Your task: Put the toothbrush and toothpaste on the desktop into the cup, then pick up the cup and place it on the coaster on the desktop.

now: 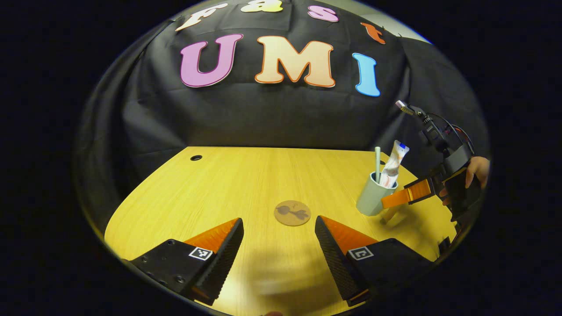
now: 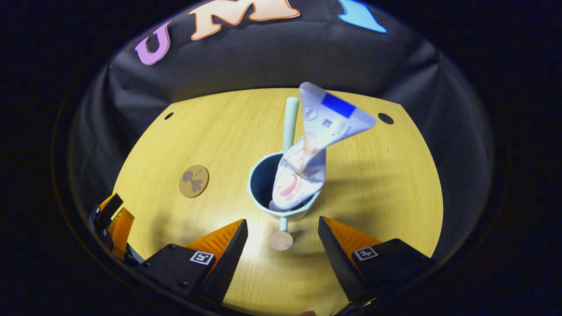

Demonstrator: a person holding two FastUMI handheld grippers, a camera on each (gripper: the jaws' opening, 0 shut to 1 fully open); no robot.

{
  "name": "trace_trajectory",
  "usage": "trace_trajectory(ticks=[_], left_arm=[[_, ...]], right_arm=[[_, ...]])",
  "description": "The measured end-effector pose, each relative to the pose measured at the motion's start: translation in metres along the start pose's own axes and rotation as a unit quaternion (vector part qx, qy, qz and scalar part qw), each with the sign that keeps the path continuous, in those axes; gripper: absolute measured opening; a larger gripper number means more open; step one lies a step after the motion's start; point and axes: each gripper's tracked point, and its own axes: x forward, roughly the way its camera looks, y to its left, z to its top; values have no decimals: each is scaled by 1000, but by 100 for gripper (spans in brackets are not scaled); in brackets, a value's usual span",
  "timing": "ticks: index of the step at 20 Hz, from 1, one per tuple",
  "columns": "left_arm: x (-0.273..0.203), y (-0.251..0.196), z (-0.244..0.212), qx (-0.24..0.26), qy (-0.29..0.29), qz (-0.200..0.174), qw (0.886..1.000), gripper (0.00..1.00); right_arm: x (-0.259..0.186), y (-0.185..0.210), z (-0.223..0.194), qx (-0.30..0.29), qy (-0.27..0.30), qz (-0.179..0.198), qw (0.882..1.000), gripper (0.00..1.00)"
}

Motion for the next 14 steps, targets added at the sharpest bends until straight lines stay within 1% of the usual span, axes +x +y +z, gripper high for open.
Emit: trace_trajectory(ticks=[1, 2, 3, 4, 7, 8, 9, 10, 11, 12, 13, 14], left_arm=[[-2, 6, -3, 1, 2, 3, 1000, 95], [-4, 13, -5, 0, 3, 6, 1000, 95], [-6, 19, -7, -1, 5, 10, 1000, 95], [-7, 26, -10, -4, 9, 13, 1000, 95], [-11, 45, -16, -15, 13, 25, 999, 95], [-11, 51, -16, -17, 14, 30, 999, 96], [-13, 57, -18, -18, 15, 34, 999, 95], [-12, 62, -20, -20, 16, 37, 999, 96], [-14, 67, -21, -21, 17, 39, 999, 96], [-14, 71, -24, -22, 19, 41, 999, 95], [-14, 75, -25, -22, 21, 43, 999, 95], [-16, 77, -25, -21, 20, 44, 999, 95]], right_arm=[[3, 1, 2, -1, 6, -7, 1000, 94], [6, 2, 3, -1, 13, -14, 1000, 99], [11, 1, 4, 1, 20, -21, 1000, 94], [15, 0, 3, 1, 31, -27, 999, 99], [23, -1, -5, -8, 67, -33, 997, 98], [25, -5, -7, -15, 78, -41, 996, 91], [25, -7, -7, -23, 85, -46, 995, 79], [28, -7, -9, -28, 92, -47, 994, 69], [26, -8, -11, -32, 102, -48, 993, 64], [25, -6, -14, -31, 111, -41, 993, 62], [19, -3, -14, -26, 117, -34, 992, 41], [24, -1, -18, -24, 123, -29, 992, 30]])
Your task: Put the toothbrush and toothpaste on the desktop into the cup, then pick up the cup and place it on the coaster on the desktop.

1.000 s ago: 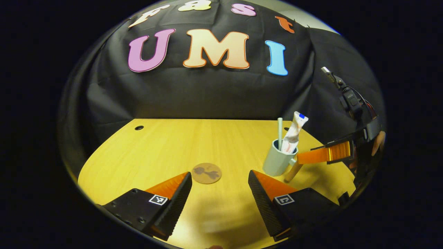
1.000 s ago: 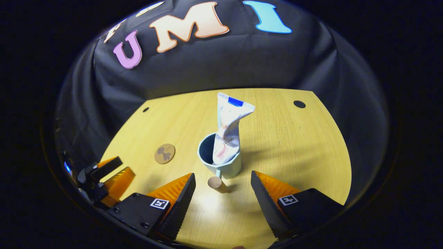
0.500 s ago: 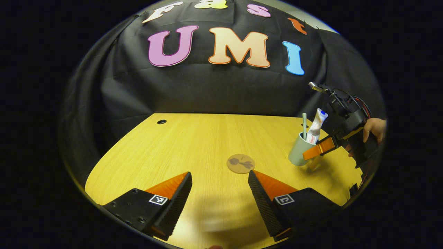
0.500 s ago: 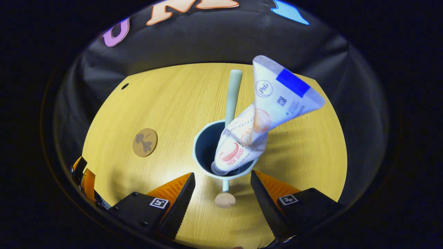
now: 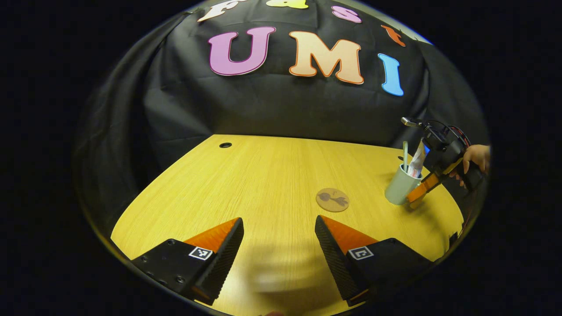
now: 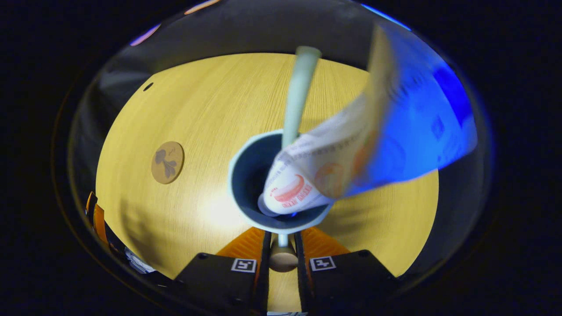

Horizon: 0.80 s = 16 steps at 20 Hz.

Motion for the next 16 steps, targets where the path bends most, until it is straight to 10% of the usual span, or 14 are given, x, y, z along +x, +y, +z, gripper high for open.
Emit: trace_trajectory(ticks=[16], left_arm=[[13, 5, 0, 8, 6, -16, 1000, 96]], right_arm=[[-12, 44, 16, -21, -37, 30, 999, 24]])
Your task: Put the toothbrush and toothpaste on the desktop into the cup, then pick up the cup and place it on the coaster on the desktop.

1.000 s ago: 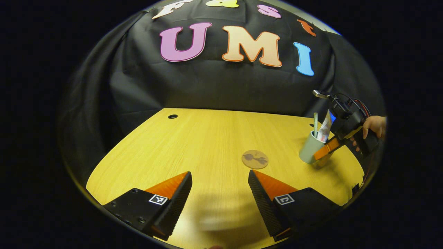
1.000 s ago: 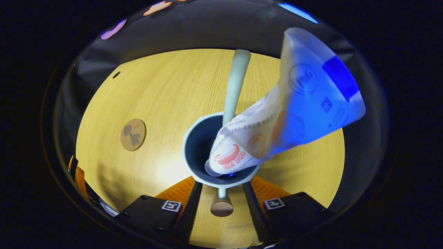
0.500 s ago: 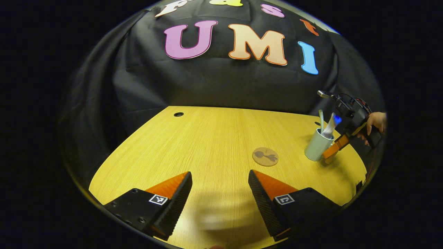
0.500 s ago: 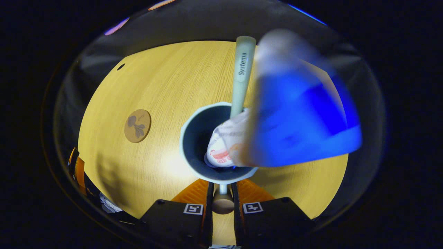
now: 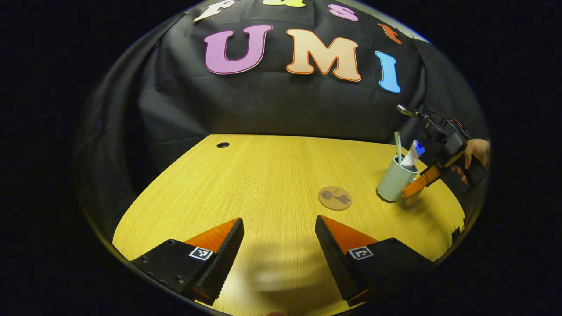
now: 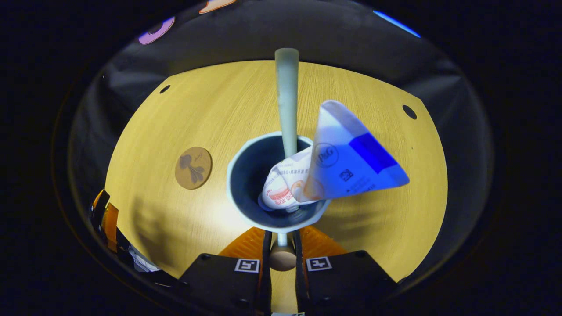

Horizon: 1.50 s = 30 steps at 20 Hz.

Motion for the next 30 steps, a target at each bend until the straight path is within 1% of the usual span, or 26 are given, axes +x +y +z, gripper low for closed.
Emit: trace_trajectory(ticks=[3, 8, 10, 13, 14, 15, 16, 19, 20, 21, 22, 23, 25, 26, 27, 28, 29, 30], left_arm=[[0, 1, 1, 0, -2, 3, 1000, 96], [-1, 3, 0, -4, -2, 11, 1000, 95], [-1, 3, -1, -9, 0, 16, 1000, 95], [-3, 4, -1, -16, 1, 24, 1000, 95], [0, 4, -1, -18, 1, 27, 999, 95], [1, 5, -1, -19, 2, 29, 999, 95], [2, 6, -2, -21, 3, 32, 999, 95], [2, 8, -3, -24, 7, 39, 999, 95], [2, 8, -3, -24, 7, 40, 999, 95], [2, 8, -3, -24, 6, 40, 999, 95], [2, 8, -3, -23, 7, 39, 999, 95], [3, 7, -3, -22, 8, 37, 999, 95], [2, 5, -1, -18, 7, 31, 999, 95], [1, 5, -2, -16, 5, 27, 999, 95], [1, 4, -2, -15, 4, 22, 1000, 95], [0, 3, -2, -14, 4, 18, 1000, 95], [-1, 1, -1, -14, 3, 12, 1000, 95], [-2, 0, 0, -14, 3, 5, 1000, 95]], right_arm=[[-2, 20, 6, -14, -3, 9, 1000, 24], [0, 73, 16, -35, -8, 38, 999, 24], [2, 97, 21, -34, -9, 52, 998, 24], [8, 120, 24, -37, -9, 61, 997, 24], [10, 127, 25, -35, -7, 66, 997, 19], [12, 132, 26, -30, -8, 69, 997, 20], [13, 137, 27, -26, -8, 72, 997, 24], [13, 134, 26, -17, -9, 72, 997, 24], [12, 134, 25, -16, -6, 69, 997, 19], [12, 133, 28, -18, -10, 67, 998, 24], [12, 134, 26, -17, -9, 64, 998, 19], [12, 133, 26, -15, -11, 61, 998, 24], [12, 134, 24, -16, -14, 59, 998, 26], [6, 136, 25, -13, -18, 71, 997, 24], [1, 134, 26, -7, -23, 77, 997, 32], [-3, 133, 28, -1, -27, 82, 996, 29], [-7, 129, 31, 0, -31, 83, 996, 35], [-14, 127, 34, 0, -38, 84, 996, 39]])
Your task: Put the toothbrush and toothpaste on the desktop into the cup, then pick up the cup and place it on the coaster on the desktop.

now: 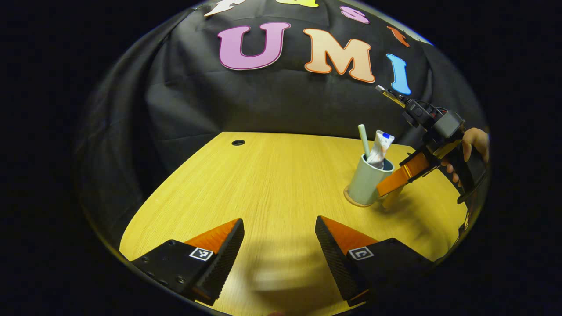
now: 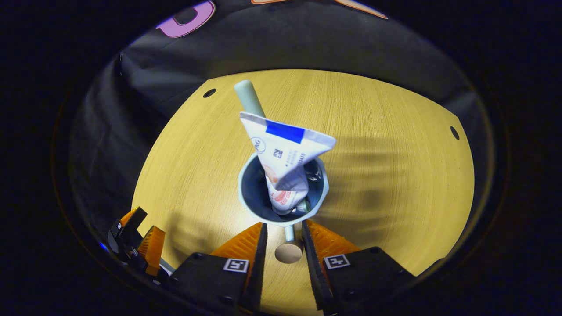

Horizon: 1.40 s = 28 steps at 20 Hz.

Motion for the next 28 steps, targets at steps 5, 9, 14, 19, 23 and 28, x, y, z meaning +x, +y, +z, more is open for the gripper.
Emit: trace_trajectory(ticks=[5, 9, 14, 19, 23, 28], left_arm=[[-8, -7, 9, 7, -12, -34, 999, 95], [-15, -25, 29, 12, -35, -50, 998, 95], [-31, -99, 64, 0, -74, -67, 995, 95], [-71, -162, 105, 5, -142, -64, 988, 95], [-97, -199, 123, 1, -178, -68, 982, 95], [-122, -229, 141, 22, -192, -107, 975, 95]], right_arm=[[-41, -6, 21, -13, -91, -2, 996, 87], [-74, -27, 7, -16, -150, 2, 989, 99], [-146, -72, -3, -25, -297, -13, 955, 94], [-224, -128, -13, 12, -413, -33, 910, 99], [-264, -150, -15, 20, -459, -53, 886, 98], [-315, -159, -11, 47, -510, -77, 855, 98]])
